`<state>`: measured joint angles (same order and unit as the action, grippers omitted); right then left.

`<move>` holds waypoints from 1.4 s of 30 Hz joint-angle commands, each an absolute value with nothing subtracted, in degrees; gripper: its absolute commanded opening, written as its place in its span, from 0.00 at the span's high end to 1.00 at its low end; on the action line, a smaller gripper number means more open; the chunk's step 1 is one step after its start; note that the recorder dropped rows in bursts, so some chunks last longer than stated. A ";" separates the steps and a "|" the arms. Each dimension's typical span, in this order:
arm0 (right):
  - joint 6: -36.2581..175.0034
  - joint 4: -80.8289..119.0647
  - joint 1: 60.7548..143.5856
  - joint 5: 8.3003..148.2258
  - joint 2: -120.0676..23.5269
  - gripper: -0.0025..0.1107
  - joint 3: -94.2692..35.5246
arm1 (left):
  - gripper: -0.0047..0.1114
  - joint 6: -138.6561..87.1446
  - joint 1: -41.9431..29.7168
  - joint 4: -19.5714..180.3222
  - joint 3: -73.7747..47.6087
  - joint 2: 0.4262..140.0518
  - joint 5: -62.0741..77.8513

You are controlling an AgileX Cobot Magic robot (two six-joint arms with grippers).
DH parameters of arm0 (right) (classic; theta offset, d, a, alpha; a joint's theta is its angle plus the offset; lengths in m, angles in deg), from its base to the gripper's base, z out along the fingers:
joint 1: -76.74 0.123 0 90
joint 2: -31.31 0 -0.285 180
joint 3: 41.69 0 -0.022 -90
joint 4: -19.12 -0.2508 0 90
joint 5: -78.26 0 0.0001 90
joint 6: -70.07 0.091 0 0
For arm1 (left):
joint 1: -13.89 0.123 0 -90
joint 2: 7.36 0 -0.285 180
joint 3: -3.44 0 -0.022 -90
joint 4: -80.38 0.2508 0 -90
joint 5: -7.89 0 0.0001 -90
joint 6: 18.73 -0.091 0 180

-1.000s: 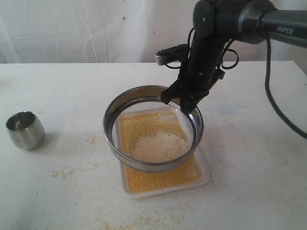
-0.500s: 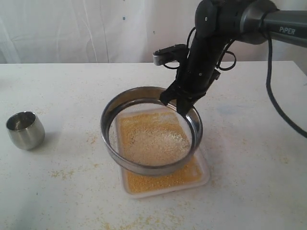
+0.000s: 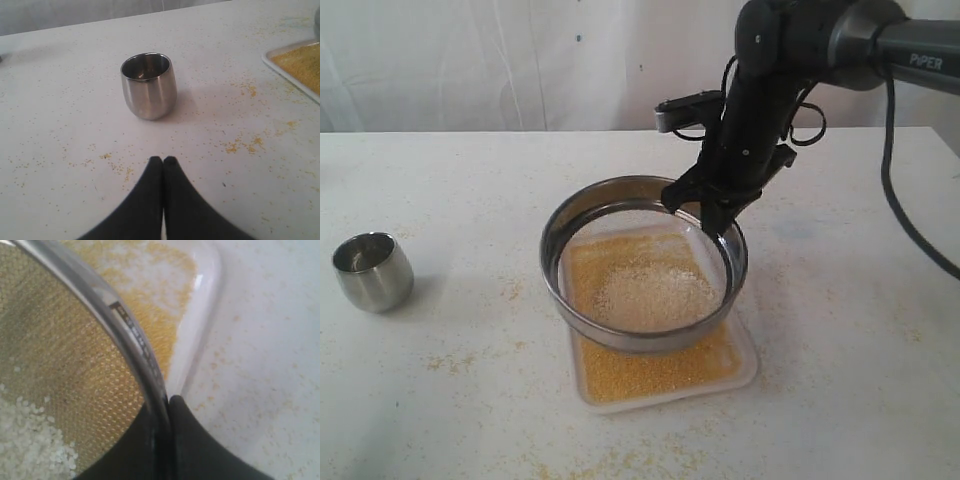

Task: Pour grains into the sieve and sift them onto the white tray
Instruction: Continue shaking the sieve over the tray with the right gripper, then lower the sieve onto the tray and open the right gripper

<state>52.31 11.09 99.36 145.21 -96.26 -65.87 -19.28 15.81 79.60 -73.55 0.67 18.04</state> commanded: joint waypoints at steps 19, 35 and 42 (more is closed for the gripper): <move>55.74 15.47 99.60 146.06 -95.42 0.98 -67.79 | 0.96 -19.24 15.93 78.92 -73.77 0.43 17.90; 55.36 12.98 99.60 141.73 -103.63 0.98 -67.79 | 0.96 -19.24 15.93 78.92 -73.77 0.43 17.90; 55.07 12.00 99.60 141.73 -106.26 0.77 -67.88 | 0.96 -19.24 15.93 78.92 -73.77 0.43 17.90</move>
<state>55.63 12.60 99.69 141.65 -105.99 -67.45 -19.28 15.81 79.60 -73.55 0.67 18.04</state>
